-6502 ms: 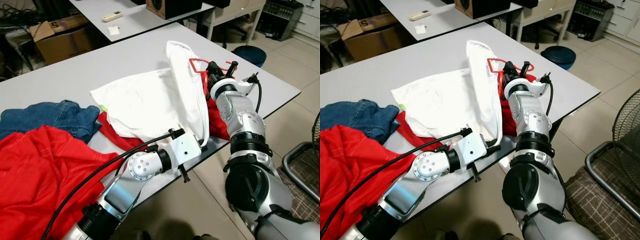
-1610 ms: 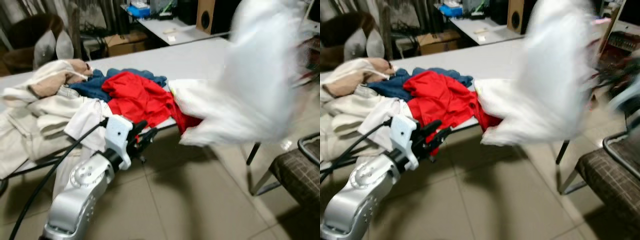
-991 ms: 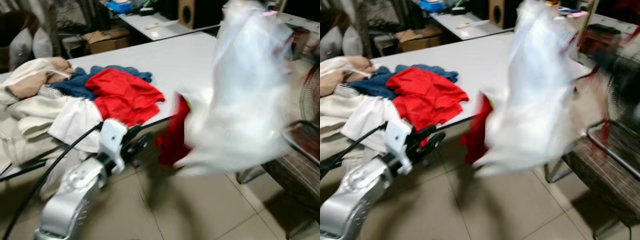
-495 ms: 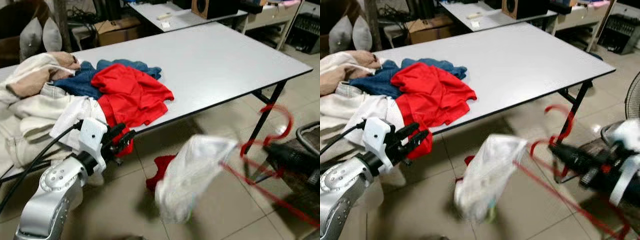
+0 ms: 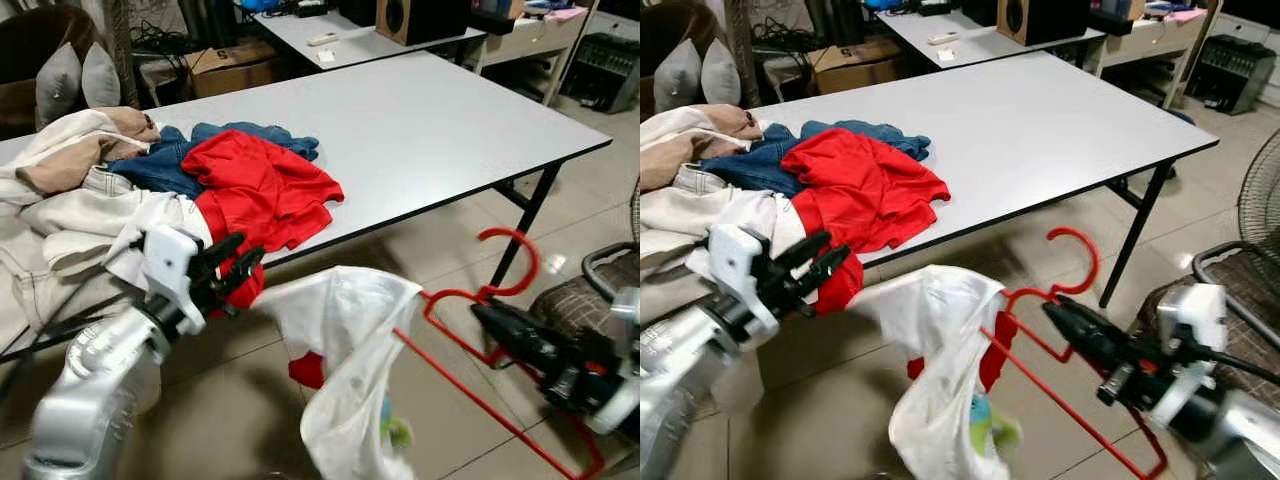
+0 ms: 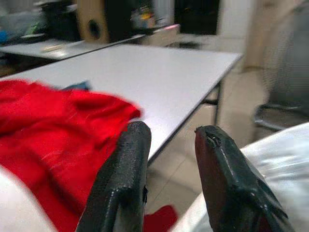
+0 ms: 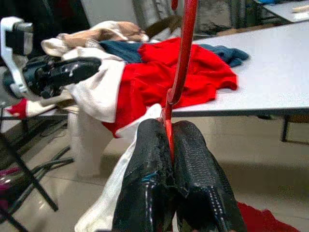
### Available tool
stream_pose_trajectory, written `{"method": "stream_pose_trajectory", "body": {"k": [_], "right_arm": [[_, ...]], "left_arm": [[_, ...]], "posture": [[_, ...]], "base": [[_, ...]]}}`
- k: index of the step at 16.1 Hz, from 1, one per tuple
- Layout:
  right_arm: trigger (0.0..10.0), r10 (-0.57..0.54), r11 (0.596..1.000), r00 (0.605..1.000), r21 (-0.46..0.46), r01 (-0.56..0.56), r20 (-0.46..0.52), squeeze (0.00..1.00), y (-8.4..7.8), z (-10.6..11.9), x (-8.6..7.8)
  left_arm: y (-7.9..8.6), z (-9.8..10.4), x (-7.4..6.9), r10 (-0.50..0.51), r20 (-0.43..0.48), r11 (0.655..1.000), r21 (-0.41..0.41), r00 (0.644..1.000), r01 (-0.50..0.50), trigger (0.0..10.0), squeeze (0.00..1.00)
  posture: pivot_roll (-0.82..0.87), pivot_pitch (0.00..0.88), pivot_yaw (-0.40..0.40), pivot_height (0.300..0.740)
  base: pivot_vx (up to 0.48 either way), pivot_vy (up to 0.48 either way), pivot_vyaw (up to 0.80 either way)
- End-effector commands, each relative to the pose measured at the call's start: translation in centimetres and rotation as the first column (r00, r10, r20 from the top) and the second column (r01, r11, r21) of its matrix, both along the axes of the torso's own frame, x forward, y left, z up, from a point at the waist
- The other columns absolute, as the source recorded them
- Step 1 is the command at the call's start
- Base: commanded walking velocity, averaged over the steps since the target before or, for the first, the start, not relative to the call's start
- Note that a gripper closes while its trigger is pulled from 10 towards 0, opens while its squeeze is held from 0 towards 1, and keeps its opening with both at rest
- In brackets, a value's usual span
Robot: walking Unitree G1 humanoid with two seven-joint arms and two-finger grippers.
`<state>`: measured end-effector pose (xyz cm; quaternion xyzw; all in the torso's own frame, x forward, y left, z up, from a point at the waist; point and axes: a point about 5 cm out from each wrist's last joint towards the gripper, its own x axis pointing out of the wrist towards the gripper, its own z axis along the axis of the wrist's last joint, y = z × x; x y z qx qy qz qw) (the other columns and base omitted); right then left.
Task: Hang hanger
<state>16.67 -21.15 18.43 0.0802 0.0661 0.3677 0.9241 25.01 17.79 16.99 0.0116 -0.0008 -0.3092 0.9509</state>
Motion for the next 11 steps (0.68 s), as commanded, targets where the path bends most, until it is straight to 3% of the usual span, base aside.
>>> {"method": "stream_pose_trajectory", "body": {"k": [1,2,5,6,7,8,10,11], "right_arm": [[10.0,0.058,0.998,0.996,0.033,-0.061,0.064,0.0,0.3,0.4,0.8],[10.0,0.114,0.992,0.99,0.037,-0.117,0.085,0.0,0.3,0.3,1.4],[10.0,0.192,0.98,0.978,0.025,-0.195,0.086,0.0,-0.6,-1.0,2.5],[10.0,0.226,0.974,0.971,0.012,-0.228,0.073,0.0,-0.9,-1.4,2.6],[10.0,0.285,0.958,0.953,-0.041,-0.282,0.101,0.0,-1.1,-0.9,2.8],[10.0,0.323,0.946,0.94,-0.072,-0.317,0.105,0.0,-1.3,-0.5,3.0],[10.0,0.401,0.912,0.905,-0.151,-0.38,0.144,0.0,-1.9,0.9,3.3],[10.0,0.426,0.901,0.892,-0.161,-0.403,0.149,0.0,-2.0,1.4,3.6]], "left_arm": [[0.0,1.3,0.0,-0.106,0.011,0.994,0.0,0.994,0.106,10.0,0.0],[0.0,1.8,0.4,-0.166,0.012,0.986,0.006,0.986,0.165,10.0,0.0],[-0.1,2.1,2.0,-0.223,0.01,0.974,0.033,0.975,0.222,10.0,0.0],[-0.7,2.4,2.3,-0.27,0.005,0.962,0.047,0.963,0.27,10.0,0.0],[-1.5,3.6,2.9,-0.354,0.017,0.935,0.002,0.935,0.354,10.0,0.0],[-1.8,4.3,3.1,-0.452,0.004,0.892,-0.012,0.892,0.452,10.0,1.0],[-2.6,5.4,2.9,-0.641,-0.034,0.766,0.018,0.766,0.642,10.0,1.0],[-2.9,5.7,3.0,-0.686,-0.049,0.726,0.032,0.726,0.687,10.0,1.0]], "posture": [[0.05,0.0,0.047,0.74],[0.07,0.0,0.045,0.74],[0.07,0.0,0.074,0.74],[0.06,0.0,0.09,0.74],[0.06,0.0,0.095,0.74],[0.05,0.0,0.099,0.74],[0.05,0.0,0.09,0.74],[0.05,0.0,0.082,0.74]], "base": [[0.0,0.0,0.0],[0.0,0.0,0.0],[0.0,0.0,0.0],[0.0,0.0,0.0],[0.0,0.0,0.0],[0.0,0.0,0.0],[0.0,0.0,0.0],[0.0,0.0,0.0]]}}
